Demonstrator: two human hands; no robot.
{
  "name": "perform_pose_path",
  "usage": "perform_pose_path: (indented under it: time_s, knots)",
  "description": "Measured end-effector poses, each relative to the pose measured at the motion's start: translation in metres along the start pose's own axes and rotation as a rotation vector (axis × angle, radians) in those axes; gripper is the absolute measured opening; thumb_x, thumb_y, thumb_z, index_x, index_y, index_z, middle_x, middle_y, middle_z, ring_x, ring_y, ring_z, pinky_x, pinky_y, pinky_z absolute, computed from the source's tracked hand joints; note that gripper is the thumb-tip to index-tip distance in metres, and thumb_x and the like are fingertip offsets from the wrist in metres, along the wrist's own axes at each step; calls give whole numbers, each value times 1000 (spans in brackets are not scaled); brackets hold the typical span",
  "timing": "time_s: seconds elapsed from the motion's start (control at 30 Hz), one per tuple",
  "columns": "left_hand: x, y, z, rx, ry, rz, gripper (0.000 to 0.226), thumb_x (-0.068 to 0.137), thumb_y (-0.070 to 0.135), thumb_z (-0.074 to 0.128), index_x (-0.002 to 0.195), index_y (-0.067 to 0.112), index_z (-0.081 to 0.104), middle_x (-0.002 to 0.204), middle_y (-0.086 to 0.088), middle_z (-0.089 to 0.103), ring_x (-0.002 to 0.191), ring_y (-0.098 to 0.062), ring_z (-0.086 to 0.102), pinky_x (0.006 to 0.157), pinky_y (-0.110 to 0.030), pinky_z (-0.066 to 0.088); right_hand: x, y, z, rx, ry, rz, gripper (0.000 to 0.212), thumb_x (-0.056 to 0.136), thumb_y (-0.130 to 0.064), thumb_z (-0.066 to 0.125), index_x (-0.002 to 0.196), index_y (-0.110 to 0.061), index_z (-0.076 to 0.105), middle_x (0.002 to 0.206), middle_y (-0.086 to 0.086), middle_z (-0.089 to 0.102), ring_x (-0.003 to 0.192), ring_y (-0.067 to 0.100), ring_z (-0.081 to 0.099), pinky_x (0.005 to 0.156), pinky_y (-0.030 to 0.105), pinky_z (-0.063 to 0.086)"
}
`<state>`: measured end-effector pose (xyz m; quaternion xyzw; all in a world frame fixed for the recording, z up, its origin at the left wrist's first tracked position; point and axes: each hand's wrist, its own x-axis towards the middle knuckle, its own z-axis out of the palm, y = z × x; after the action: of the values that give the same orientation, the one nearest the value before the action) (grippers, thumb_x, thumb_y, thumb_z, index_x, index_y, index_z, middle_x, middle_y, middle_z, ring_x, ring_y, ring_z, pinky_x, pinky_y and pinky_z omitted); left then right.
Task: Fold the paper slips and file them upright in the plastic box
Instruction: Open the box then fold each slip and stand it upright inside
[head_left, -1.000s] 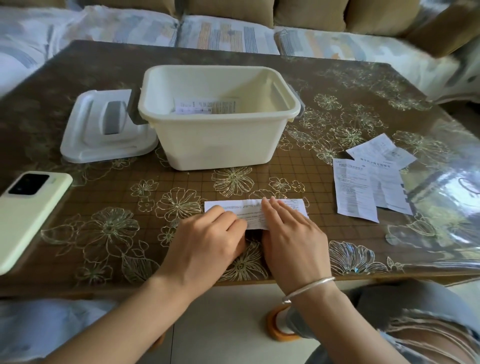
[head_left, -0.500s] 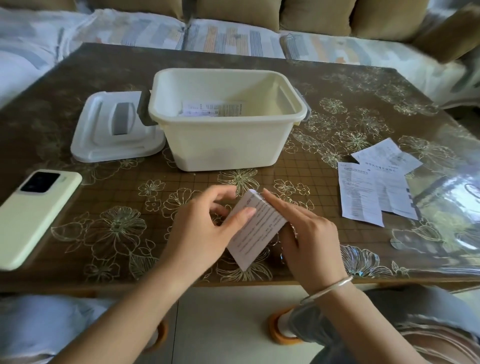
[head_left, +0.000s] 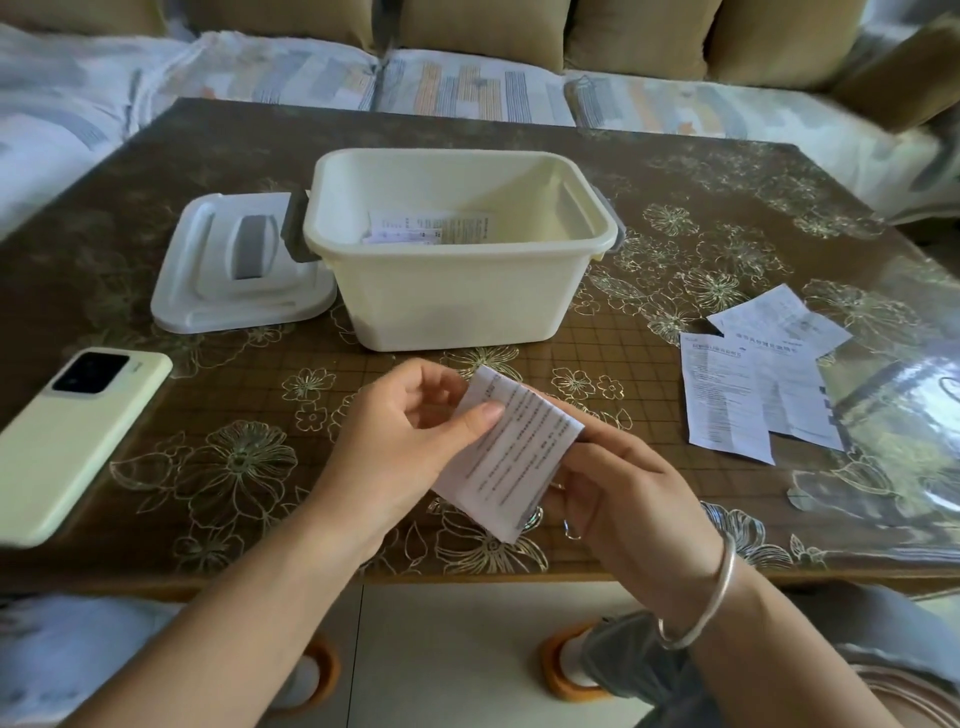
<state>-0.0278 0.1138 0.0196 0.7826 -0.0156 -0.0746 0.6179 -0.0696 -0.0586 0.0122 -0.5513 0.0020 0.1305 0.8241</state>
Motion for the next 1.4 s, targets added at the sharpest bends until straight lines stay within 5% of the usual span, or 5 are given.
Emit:
perform_pose_path:
  time_s: [0.33,0.5,1.0,1.23,1.4]
  knots:
    - [0,-1,-6,36,-77,-55,24,75,35,80,95,27,69,90,12,74,85,-6,70,74,-26,56,4,1,5,232,96,122,43,84,-18,42,121,-10,63,116,15,68,109,29,64,90,42,54]
    - [-3,-3,-4,21,-19,-31,21,76,28,80,94,24,70,86,11,74,79,-5,69,68,-18,54,4,5,8,61,200,209,61,84,-57,41,114,-10,67,102,12,73,98,25,69,88,42,54]
    - [-13,0,-2,-23,-133,-147,25,89,33,66,82,11,76,68,-4,73,56,-14,67,45,-22,49,10,11,9,-253,341,-31,32,66,-30,71,93,-13,70,87,4,76,84,18,73,71,31,59]
    - [-13,-5,-2,14,-135,-77,18,88,30,66,83,16,77,71,1,74,53,-13,65,48,-21,52,9,9,2,-344,277,-59,31,65,-30,70,90,-11,68,83,3,75,79,15,72,63,24,57]
    - [-12,-5,-13,146,-273,-9,21,88,31,65,83,16,78,69,-1,73,50,-14,61,47,-23,47,10,-15,-5,-417,33,173,47,68,-50,61,87,-8,70,73,1,71,73,15,70,63,24,55]
